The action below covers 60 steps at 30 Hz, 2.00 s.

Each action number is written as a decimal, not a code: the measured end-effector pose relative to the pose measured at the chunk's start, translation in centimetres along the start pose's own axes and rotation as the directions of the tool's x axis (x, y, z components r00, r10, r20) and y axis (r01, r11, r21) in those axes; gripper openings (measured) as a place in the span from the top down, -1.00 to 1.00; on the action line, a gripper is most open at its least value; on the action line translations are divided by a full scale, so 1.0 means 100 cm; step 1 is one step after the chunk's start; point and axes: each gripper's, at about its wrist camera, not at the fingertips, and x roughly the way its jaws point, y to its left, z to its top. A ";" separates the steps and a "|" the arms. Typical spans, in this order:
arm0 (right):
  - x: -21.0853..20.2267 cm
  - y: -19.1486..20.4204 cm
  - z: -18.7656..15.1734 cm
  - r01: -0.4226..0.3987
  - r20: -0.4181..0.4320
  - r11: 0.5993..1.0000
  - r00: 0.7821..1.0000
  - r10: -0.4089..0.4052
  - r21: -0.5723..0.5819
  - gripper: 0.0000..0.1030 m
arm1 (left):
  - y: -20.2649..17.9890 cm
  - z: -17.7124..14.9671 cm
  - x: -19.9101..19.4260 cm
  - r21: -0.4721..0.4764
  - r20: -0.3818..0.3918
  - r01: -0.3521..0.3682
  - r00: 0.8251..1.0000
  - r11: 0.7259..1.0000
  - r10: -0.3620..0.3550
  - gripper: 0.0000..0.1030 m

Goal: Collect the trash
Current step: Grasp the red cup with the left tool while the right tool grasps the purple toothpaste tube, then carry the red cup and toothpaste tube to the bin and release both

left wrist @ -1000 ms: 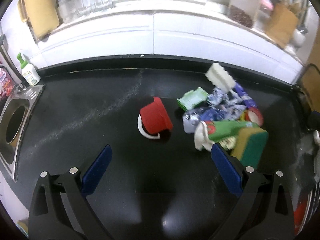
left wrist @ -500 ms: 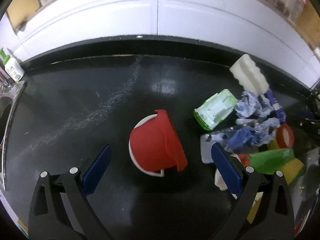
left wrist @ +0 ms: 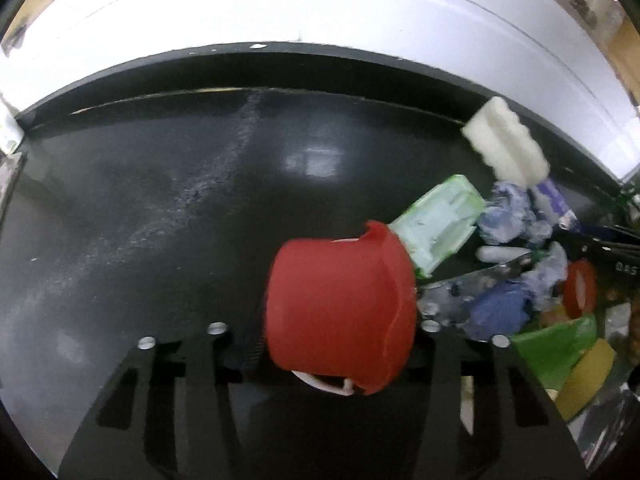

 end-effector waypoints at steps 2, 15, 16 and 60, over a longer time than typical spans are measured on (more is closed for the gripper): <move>-0.005 -0.003 -0.002 0.002 0.017 1.000 1.000 -0.002 0.014 -0.03 | -0.001 0.001 -0.007 0.007 0.015 0.002 1.000 1.000 -0.002 0.15; -0.072 -0.003 -0.022 0.011 0.117 0.999 0.993 -0.014 0.033 -0.03 | -0.022 -0.013 -0.055 0.015 0.066 -0.031 0.997 0.999 0.029 0.16; -0.078 -0.002 -0.025 0.007 0.123 0.999 0.992 -0.011 0.032 -0.03 | -0.023 -0.018 -0.059 0.014 0.068 -0.036 0.997 0.999 0.035 0.16; -0.170 0.486 -0.181 -0.421 -0.158 0.586 0.881 0.446 -0.693 -0.03 | 0.236 -0.347 -0.301 -0.628 0.052 -0.317 0.894 0.711 0.445 0.16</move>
